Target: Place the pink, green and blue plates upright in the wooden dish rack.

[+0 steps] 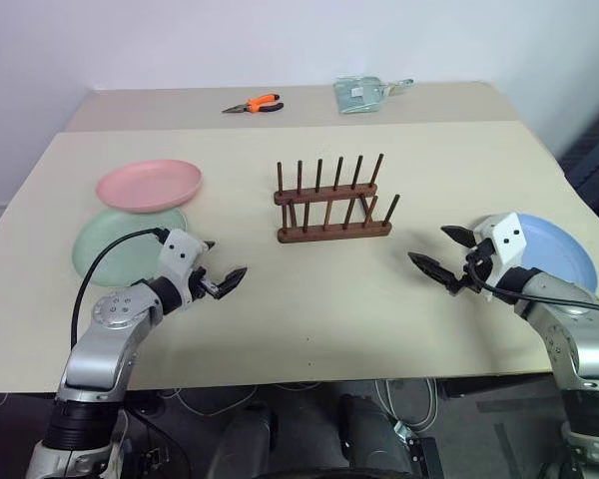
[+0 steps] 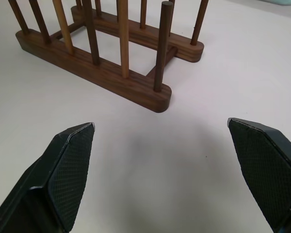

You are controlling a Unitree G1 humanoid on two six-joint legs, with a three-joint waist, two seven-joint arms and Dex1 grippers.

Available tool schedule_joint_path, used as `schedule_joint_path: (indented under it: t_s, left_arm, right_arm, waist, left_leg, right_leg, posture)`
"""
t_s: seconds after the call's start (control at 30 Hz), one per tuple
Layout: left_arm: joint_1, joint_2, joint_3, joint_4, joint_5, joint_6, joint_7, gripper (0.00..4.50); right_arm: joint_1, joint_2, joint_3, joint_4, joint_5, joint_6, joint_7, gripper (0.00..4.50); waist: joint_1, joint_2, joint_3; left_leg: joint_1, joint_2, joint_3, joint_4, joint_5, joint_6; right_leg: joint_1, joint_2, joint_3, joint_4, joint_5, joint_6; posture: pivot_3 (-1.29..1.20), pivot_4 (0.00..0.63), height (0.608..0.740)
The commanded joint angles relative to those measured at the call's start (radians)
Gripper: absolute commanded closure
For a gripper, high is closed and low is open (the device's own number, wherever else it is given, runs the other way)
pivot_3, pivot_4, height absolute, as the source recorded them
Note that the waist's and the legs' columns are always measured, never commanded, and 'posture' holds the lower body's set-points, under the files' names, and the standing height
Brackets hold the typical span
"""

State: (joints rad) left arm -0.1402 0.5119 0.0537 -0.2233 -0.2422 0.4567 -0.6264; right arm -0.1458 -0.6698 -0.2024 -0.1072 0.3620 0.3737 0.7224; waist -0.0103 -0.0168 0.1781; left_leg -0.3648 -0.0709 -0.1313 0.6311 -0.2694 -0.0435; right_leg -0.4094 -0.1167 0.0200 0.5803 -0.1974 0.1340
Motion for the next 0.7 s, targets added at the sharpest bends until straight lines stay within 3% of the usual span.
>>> schedule_joint_path:
  t_s: [0.03, 0.27, 0.47, 0.7]
  left_arm:
    - [-0.028, 0.006, -0.02, 0.015, 0.016, -0.034, -0.009, 0.06]
    - [-0.133, 0.005, -0.081, 0.149, 0.007, -0.054, -0.109, 0.06]
    - [-0.412, -0.079, -0.229, 0.55, 0.11, -0.223, -0.22, 0.06]
    - [-0.688, -0.219, -0.287, 1.048, 0.19, -0.418, -0.307, 0.06]
  right_arm:
    - [-0.041, 0.01, 0.003, 0.019, -0.029, -0.052, -0.018, 0.0]
    - [-0.053, 0.012, 0.02, -0.005, 0.003, -0.023, 0.023, 0.0]
    - [0.022, 0.037, 0.046, -0.138, -0.001, 0.018, -0.019, 0.0]
    - [0.177, 0.072, -0.008, -0.306, -0.006, 0.054, -0.128, 0.0]
  waist:
    - [0.0, 0.0, 0.0]
    - [0.004, 0.0, 0.0]
    - [0.019, -0.001, 0.0]
    - [0.031, -0.001, 0.0]
  left_leg:
    - [0.0, 0.0, 0.0, 0.0, 0.0, 0.0]
    - [0.0, 0.0, 0.0, 0.0, 0.0, 0.0]
    - [-0.001, -0.001, 0.0, 0.001, 0.0, 0.0]
    - [-0.002, -0.001, -0.001, 0.001, 0.0, 0.0]
  right_leg:
    - [0.0, 0.0, 0.0, 0.0, 0.0, 0.0]
    - [0.0, 0.0, 0.0, 0.0, 0.001, 0.0]
    - [0.0, 0.0, 0.0, 0.0, 0.002, 0.002]
    - [0.0, 0.0, -0.001, -0.001, 0.002, 0.003]
  posture:
    - [0.0, 0.15, 0.74]
    - [0.0, 0.15, 0.74]
    - [0.0, 0.15, 0.74]
    - [0.0, 0.15, 0.74]
